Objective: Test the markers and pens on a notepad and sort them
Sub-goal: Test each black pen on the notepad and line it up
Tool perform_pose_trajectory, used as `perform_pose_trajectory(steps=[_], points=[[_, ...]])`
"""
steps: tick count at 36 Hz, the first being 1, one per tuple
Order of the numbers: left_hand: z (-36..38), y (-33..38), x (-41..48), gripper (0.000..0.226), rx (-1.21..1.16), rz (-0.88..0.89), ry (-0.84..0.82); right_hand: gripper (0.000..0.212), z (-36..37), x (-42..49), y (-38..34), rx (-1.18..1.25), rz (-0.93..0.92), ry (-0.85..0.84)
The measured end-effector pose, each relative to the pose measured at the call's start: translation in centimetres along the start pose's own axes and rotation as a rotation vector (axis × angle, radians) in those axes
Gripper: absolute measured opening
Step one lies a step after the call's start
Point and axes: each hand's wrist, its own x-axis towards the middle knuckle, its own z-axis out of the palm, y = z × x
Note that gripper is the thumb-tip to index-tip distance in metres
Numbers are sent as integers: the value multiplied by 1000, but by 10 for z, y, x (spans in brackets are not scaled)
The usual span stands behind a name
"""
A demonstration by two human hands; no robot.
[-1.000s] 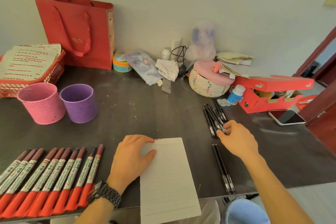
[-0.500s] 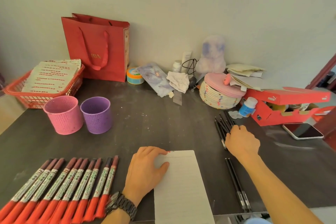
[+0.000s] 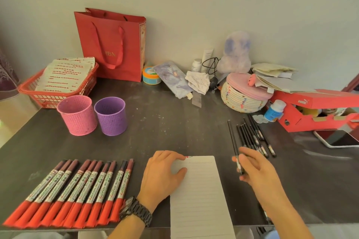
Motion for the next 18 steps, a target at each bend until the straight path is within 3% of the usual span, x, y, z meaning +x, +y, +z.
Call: perform_pose_trajectory(steps=[6, 15, 18], points=[[-4, 2, -3, 25, 13, 50, 22, 26, 31, -49, 9, 258, 84, -155], [-13, 21, -19, 18, -121, 68, 65, 9, 46, -82, 23, 376, 125, -148], [-19, 38, -41, 25, -264, 82, 36, 24, 43, -88, 26, 358, 118, -145]])
